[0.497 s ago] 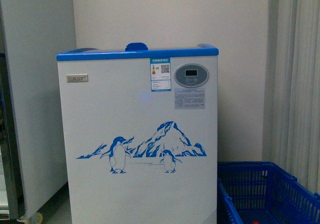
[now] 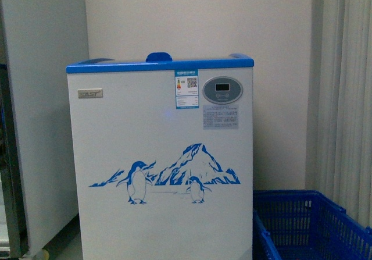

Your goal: Put drink in fridge

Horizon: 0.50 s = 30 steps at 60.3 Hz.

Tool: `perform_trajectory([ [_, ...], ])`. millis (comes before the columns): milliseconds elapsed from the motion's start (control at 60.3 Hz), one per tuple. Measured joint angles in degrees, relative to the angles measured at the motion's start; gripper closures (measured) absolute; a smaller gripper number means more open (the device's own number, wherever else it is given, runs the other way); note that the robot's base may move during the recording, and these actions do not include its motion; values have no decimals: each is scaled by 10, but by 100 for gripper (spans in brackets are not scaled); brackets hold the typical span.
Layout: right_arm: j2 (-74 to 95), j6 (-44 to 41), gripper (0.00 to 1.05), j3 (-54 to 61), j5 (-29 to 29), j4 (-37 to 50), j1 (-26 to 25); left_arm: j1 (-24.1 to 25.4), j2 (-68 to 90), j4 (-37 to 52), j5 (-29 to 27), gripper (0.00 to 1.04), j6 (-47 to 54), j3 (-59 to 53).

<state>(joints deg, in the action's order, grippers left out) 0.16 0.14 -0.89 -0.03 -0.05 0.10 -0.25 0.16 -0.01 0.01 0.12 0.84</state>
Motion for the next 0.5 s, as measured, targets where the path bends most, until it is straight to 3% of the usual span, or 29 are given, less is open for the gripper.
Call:
perform_trajectory([
  [497, 0, 0, 7, 0, 0, 0, 0, 0, 0, 0, 0, 8, 0, 0],
])
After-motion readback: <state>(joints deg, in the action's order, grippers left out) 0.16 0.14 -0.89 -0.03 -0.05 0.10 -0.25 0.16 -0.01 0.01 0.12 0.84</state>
